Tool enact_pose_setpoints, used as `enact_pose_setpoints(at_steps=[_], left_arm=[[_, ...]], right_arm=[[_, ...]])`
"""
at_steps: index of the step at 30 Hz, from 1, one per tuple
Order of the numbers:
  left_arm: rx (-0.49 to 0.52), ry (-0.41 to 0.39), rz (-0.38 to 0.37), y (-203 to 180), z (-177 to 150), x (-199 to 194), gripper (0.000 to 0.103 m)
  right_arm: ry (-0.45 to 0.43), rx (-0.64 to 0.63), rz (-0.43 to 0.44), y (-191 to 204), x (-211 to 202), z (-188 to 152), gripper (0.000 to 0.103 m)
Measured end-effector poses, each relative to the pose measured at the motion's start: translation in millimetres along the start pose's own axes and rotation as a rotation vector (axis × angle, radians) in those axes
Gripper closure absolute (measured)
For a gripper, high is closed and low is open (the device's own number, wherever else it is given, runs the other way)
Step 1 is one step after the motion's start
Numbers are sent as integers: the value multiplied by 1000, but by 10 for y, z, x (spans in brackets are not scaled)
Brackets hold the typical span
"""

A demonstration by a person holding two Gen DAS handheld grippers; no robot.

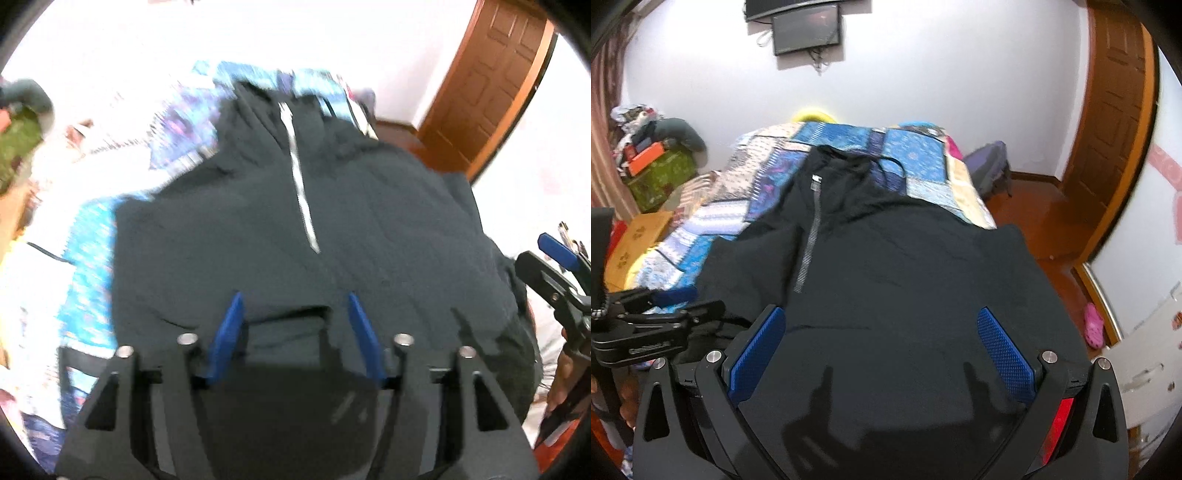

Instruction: Fold large clothes

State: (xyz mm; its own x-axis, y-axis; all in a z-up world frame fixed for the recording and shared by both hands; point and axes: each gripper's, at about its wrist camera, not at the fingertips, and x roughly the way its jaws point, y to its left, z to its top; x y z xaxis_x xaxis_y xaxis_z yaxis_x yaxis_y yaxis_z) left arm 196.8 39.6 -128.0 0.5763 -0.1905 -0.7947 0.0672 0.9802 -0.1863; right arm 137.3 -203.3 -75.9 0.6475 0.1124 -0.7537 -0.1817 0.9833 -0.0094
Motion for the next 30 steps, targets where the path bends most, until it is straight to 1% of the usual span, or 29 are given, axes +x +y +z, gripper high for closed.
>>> enact_pose_setpoints(at_steps=[1, 3, 5, 6, 8, 11, 14, 16, 18, 19, 20, 22, 24, 27, 29, 30], left_arm=[[2, -39, 29, 48, 11, -120, 33], [0, -101, 74, 210, 61, -276, 30], [-10, -152, 111, 349, 92, -425, 20], [-23, -183, 132, 446, 79, -532, 18], [-42, -219, 165, 593, 67, -646, 16], [-75, -249, 227, 871, 6, -779, 15], [-119, -243, 278, 1163, -87, -818, 15], [-147, -228, 303, 1345, -163, -817, 15], [-182, -205, 317, 1523, -268, -787, 15], [-193, -198, 319, 1586, -317, -810, 15], [-205, -189, 322, 1659, -367, -794, 15], [-218, -172, 332, 1740, -462, -753, 15], [-227, -158, 340, 1812, -530, -709, 15], [-246, -136, 332, 1926, -591, -612, 15], [-259, -126, 321, 1976, -605, -548, 15], [-265, -120, 317, 1991, -614, -519, 15]], right_arm=[[-1, -4, 13, 32, 12, 37, 0], [-4, -19, 43, 142, 36, 104, 0], [-6, -50, 53, 277, 79, 169, 0], [-11, -73, 59, 360, 101, 203, 0], [-12, -109, 72, 504, 135, 238, 0], [4, -158, 123, 784, 231, 294, 0], [18, -228, 164, 1108, 318, 278, 0], [43, -276, 192, 1302, 413, 245, 0], [97, -323, 247, 1504, 559, 177, 0], [142, -353, 279, 1632, 676, 120, 0], [168, -370, 289, 1685, 739, 89, 0], [221, -422, 284, 1885, 958, -6, 0], [254, -460, 271, 2008, 1111, -53, 0], [309, -505, 260, 2189, 1365, -109, 2], [327, -512, 273, 2252, 1451, -116, 7], [344, -517, 278, 2288, 1521, -127, 16]])
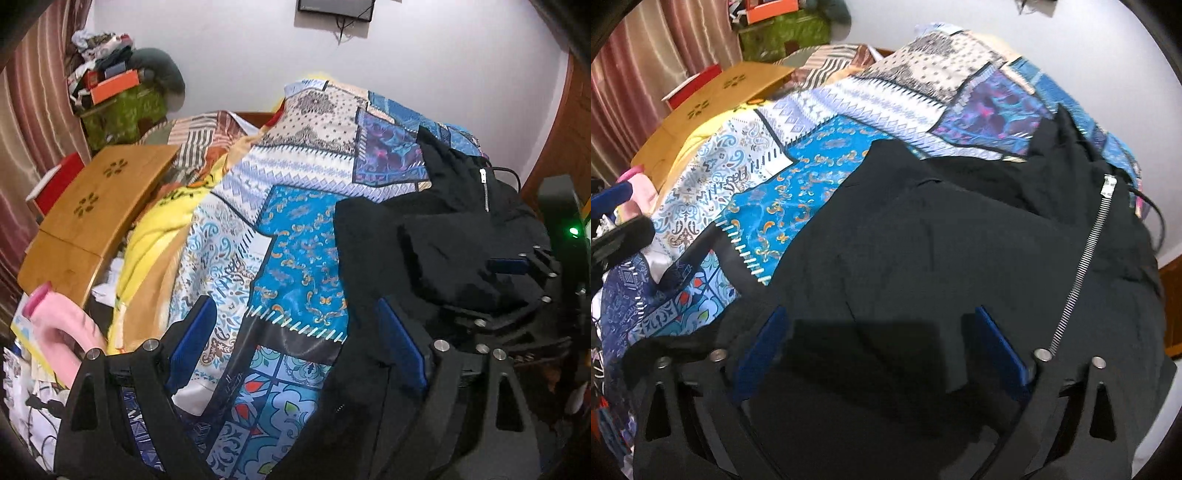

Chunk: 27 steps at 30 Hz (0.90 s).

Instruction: Fold large clothes

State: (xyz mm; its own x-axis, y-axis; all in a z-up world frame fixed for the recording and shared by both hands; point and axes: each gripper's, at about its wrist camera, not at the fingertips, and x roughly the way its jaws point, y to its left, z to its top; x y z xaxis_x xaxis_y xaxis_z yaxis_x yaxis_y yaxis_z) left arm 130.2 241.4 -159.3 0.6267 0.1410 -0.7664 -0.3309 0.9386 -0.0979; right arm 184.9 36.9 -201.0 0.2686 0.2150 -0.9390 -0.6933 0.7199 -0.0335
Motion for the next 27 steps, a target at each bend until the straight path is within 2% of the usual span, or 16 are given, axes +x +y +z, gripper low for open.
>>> enact_pose_setpoints(at_steps=[1, 2, 4, 8, 9, 12, 17, 24, 27], left_arm=[[-3, 4, -2, 11, -5, 29, 15], [-8, 9, -4, 16, -5, 63, 15], [-12, 15, -11, 13, -4, 104, 15], [-9, 11, -29, -43, 12, 109, 15], [-4, 7, -31, -72, 19, 98, 15], [12, 0, -32, -148, 47, 76, 15], [25, -2, -49, -286, 91, 30, 15], [66, 0, -84, -629, 170, -19, 15], [82, 5, -104, -817, 208, -27, 15]], right_arm=[[14, -5, 5, 16, 63, 31, 30], [27, -10, 9, 4, 109, 71, 36], [29, -8, 0, -12, 206, 86, 58], [14, 50, 6, -114, 321, 21, 69], [7, 53, 11, -125, 299, 25, 77], [-23, 49, -7, -114, 151, 32, 87], [-114, 88, -15, -265, -193, 48, 89], [-260, 229, -22, -803, -893, -86, 92], [-324, 274, -50, -997, -1174, -194, 92]])
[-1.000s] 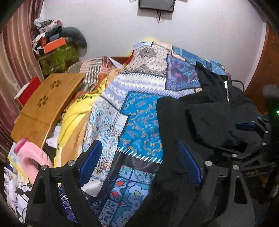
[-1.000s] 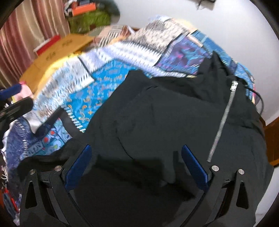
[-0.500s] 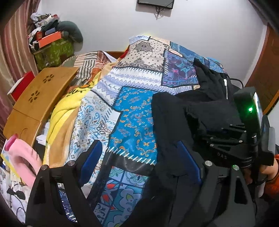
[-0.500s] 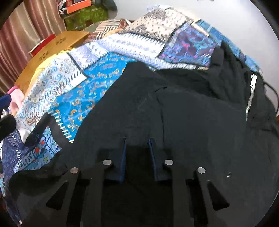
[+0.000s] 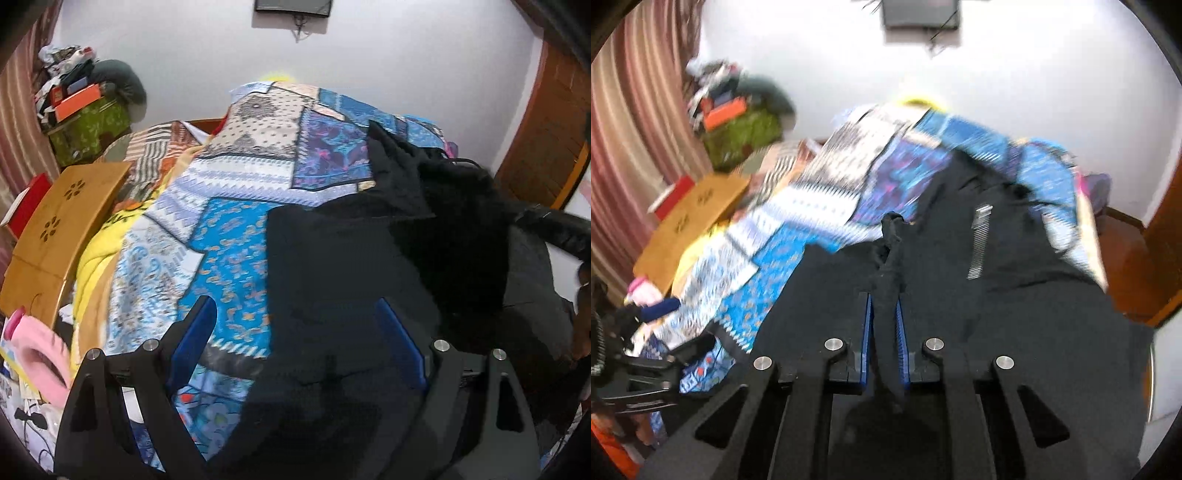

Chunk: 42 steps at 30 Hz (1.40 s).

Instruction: Fold large clothes

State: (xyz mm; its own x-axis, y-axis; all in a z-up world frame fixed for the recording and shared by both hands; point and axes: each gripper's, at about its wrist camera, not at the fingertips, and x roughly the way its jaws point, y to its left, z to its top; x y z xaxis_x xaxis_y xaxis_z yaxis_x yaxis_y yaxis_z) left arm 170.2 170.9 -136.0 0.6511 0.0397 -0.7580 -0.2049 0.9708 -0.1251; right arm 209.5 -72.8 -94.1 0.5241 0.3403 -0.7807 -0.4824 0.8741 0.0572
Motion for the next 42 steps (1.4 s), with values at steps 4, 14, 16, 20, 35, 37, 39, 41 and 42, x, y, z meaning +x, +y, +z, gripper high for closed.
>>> enact_pose_setpoints(at_steps=[4, 14, 16, 20, 35, 37, 39, 41, 42], left_arm=[[13, 8, -47, -272, 67, 26, 15], [103, 33, -115, -1047, 140, 81, 15], [124, 37, -121, -1174, 144, 73, 15], [162, 35, -122, -1371, 126, 47, 15], [215, 35, -151, -1746, 52, -38, 15], [223, 18, -159, -1781, 72, -101, 15], [229, -7, -165, -1827, 106, -181, 15], [231, -29, -170, -1873, 141, -245, 15], [230, -42, -176, -1896, 162, -279, 15]], right_arm=[[-60, 83, -21, -403, -360, -60, 93], [-61, 290, -33, -1127, -615, -511, 94], [-35, 344, -30, -1269, -567, -646, 94], [12, 401, -48, -1439, -508, -853, 94], [24, 455, -143, -1805, -884, -1178, 93], [-3, 481, -152, -1867, -1003, -1156, 86], [-32, 506, -166, -1924, -1122, -1152, 67], [-82, 524, -201, -1977, -1287, -1175, 45], [-110, 534, -224, -2004, -1376, -1202, 36]])
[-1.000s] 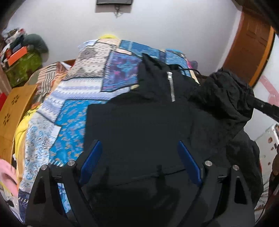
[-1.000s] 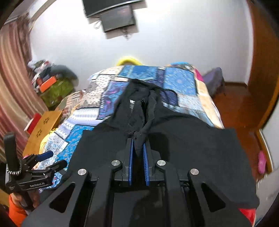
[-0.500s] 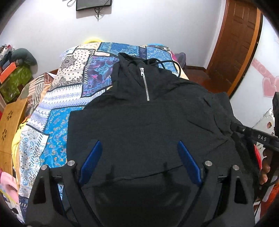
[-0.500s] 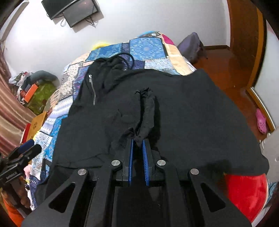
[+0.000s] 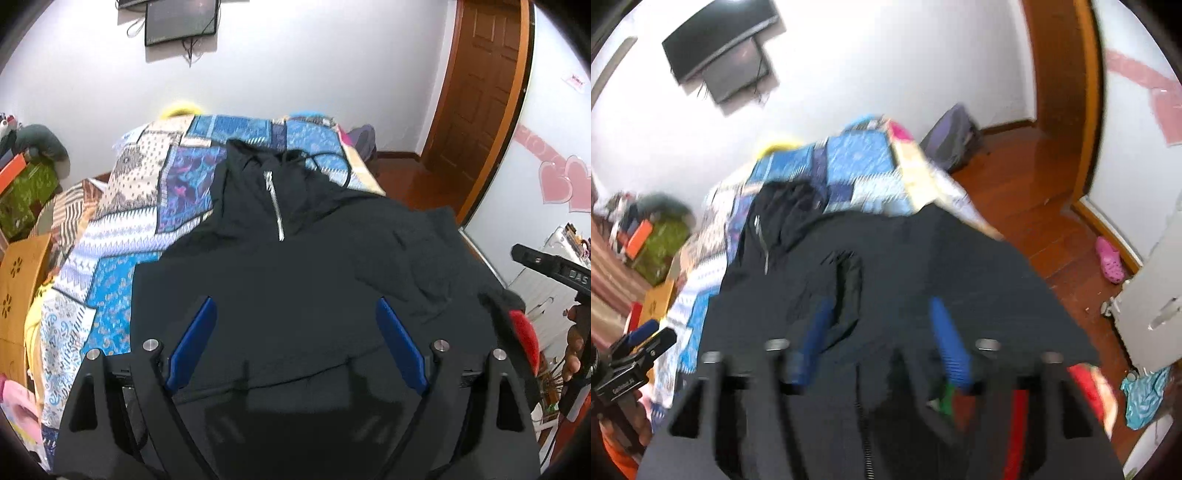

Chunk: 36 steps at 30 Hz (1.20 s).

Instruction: Fold large clothes

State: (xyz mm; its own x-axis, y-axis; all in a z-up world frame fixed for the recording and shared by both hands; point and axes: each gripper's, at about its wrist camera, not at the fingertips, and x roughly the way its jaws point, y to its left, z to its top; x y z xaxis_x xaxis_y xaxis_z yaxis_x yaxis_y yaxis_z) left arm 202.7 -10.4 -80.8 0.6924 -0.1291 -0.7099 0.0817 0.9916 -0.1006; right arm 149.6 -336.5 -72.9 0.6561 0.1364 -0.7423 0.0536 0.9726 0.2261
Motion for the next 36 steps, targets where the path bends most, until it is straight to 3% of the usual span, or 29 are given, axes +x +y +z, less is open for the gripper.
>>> enact_pose_setpoints(at_steps=[1, 4, 8, 16, 22, 28, 32, 33, 35, 36], left_arm=[[-1, -9, -4, -9, 22, -18, 15], [-11, -34, -20, -61, 83, -56, 14], [-13, -43, -35, -149, 119, -19, 13], [10, -5, -47, -326, 67, 227, 13], [9, 32, -49, -332, 24, 388, 13], [-42, 67, -45, -196, 15, 533, 13], [-71, 84, -35, -114, 6, 608, 13], [-73, 86, -31, -103, 0, 615, 13], [-68, 86, -22, -91, -7, 611, 13], [-63, 84, -15, -85, -9, 599, 13]], right_arm=[[-19, 10, -15, -18, -44, 7, 29], [-62, 53, -69, -199, -200, 1, 23], [-32, 158, -88, -530, -239, -28, 21], [125, 383, -61, -1144, 67, -232, 21], [284, 627, 45, -1516, 546, -443, 20], [267, 693, 44, -1630, 742, -380, 18], [247, 703, -6, -1709, 843, -302, 19], [242, 704, -22, -1729, 854, -282, 22], [235, 703, -77, -1740, 878, -239, 40], [233, 693, -110, -1724, 877, -200, 56]])
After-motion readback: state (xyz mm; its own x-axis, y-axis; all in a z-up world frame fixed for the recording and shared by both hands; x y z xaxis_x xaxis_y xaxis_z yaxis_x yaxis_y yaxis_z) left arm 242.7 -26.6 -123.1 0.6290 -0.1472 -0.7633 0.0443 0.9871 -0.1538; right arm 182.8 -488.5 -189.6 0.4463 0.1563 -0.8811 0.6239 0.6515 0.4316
